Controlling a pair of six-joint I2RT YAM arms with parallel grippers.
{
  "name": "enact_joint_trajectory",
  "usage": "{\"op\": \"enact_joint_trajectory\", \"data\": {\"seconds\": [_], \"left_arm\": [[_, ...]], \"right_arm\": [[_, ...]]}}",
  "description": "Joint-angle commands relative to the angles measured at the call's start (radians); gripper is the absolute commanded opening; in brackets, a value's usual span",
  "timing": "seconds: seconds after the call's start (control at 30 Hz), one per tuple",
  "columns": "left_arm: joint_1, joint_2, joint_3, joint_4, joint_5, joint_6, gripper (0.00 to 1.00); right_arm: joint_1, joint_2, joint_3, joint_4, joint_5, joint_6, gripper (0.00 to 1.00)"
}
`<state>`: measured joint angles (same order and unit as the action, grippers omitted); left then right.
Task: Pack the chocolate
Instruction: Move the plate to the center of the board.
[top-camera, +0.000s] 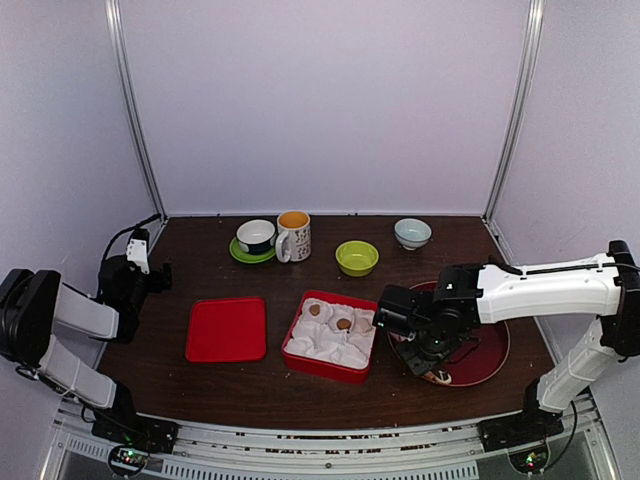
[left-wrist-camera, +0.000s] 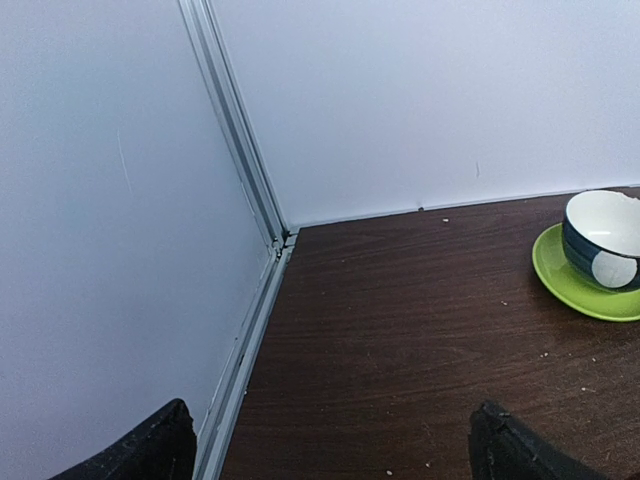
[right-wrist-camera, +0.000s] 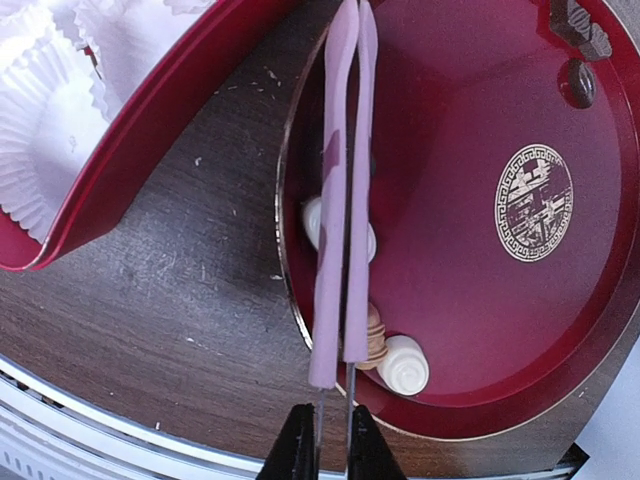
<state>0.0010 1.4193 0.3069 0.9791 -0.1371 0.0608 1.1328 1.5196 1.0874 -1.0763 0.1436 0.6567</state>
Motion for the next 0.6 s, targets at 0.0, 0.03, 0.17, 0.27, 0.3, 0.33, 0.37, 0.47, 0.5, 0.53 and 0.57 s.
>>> {"op": "enact_joint_trajectory", "data": {"seconds": [0.0, 0.03, 0.17, 0.27, 0.3, 0.33, 0.37, 0.47, 0.5, 0.53, 0.57], "left_arm": [[0.009, 0.006, 0.011, 0.057, 0.007, -0.004, 0.98], [0.009, 0.006, 0.011, 0.057, 0.007, -0.004, 0.98], [0.009, 0.005, 0.011, 0.057, 0.008, -0.005, 0.98], [0.010, 0.006, 0.011, 0.057, 0.008, -0.004, 0.98], [0.010, 0.006, 0.011, 0.057, 0.008, -0.005, 0.98], [0.009, 0.006, 0.011, 0.057, 0.008, -0.005, 0.98], [0.009, 0.005, 0.011, 0.057, 0.007, -0.005, 0.98], [0.010, 0.006, 0.011, 0.057, 0.008, -0.005, 0.98], [0.010, 0.006, 0.011, 0.057, 0.007, -0.005, 0.98], [0.009, 0.006, 0.011, 0.057, 0.008, -0.004, 0.98], [0.010, 0.006, 0.012, 0.057, 0.008, -0.005, 0.98]], "right_arm": [[0.025, 0.013, 0.019, 0.064, -0.104, -0.022, 0.10], [0.028, 0.012, 0.022, 0.065, -0.108, -0.022, 0.10], [0.028, 0.005, 0.029, 0.049, -0.093, -0.020, 0.11], [0.028, -0.011, 0.021, 0.064, -0.119, -0.024, 0.12], [0.028, -0.018, 0.020, 0.064, -0.117, -0.021, 0.13], [0.028, -0.021, 0.021, 0.056, -0.107, -0.012, 0.13], [0.027, -0.024, 0.024, 0.042, -0.086, -0.004, 0.14], [0.023, -0.038, 0.035, -0.012, 0.004, 0.025, 0.15], [0.016, -0.049, 0.036, -0.021, 0.025, 0.024, 0.16], [0.010, -0.063, 0.033, -0.025, 0.046, 0.024, 0.17], [0.002, -0.081, 0.031, -0.026, 0.066, 0.023, 0.17]]}}
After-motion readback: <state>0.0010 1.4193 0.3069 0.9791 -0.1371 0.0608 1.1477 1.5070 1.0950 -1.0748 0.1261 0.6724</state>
